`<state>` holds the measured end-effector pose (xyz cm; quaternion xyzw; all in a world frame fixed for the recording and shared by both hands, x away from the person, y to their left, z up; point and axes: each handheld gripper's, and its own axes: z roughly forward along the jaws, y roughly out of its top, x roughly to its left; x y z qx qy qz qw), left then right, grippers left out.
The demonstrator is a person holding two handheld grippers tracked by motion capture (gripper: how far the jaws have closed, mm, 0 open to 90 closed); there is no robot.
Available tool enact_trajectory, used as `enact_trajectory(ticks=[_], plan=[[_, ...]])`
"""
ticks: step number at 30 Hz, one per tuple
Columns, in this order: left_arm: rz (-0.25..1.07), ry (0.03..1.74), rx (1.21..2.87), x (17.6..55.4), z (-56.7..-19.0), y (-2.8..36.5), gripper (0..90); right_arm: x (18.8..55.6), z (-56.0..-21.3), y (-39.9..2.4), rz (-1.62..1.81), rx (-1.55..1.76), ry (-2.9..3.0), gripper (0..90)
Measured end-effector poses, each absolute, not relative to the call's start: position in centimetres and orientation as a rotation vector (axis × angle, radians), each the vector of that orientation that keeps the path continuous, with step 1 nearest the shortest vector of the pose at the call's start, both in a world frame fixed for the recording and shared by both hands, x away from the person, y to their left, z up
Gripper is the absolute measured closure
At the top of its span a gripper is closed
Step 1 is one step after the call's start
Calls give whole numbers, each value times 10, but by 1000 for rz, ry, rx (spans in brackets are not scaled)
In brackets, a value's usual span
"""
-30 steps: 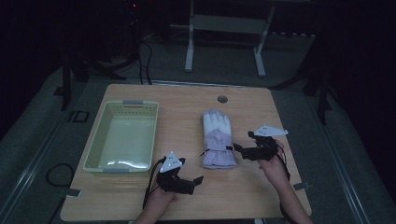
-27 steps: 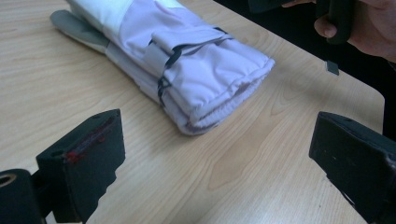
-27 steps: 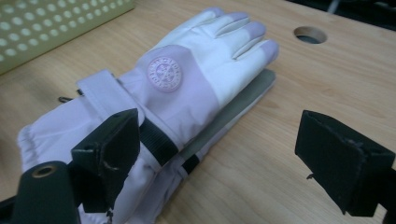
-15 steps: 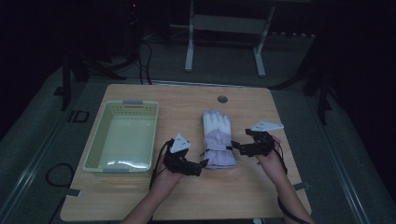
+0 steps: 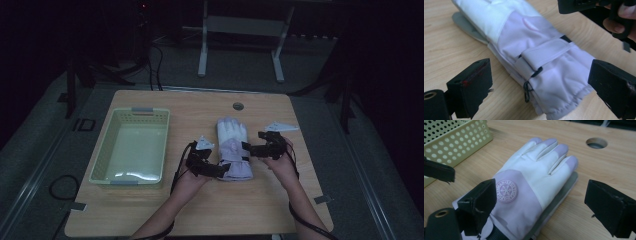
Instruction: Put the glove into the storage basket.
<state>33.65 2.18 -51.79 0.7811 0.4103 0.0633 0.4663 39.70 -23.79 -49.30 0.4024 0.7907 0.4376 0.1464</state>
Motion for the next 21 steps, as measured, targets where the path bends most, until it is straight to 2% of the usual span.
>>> enact_trajectory(ticks=[2,12,14,18,21], plan=[[116,1051,1906,338,-522,20,126,401,-498,-235,1228,1178,2279,132],[-2,1184,1948,336,-548,8,149,411,-529,-229,1090,1232,2325,204],[-10,1204,1964,336,-554,7,152,413,-535,-228,1060,1266,2380,279],[-43,1227,1971,339,-560,7,160,418,-540,-230,1067,1346,2446,318],[-52,1202,1991,340,-559,6,216,423,-546,-236,1143,1463,2504,418]])
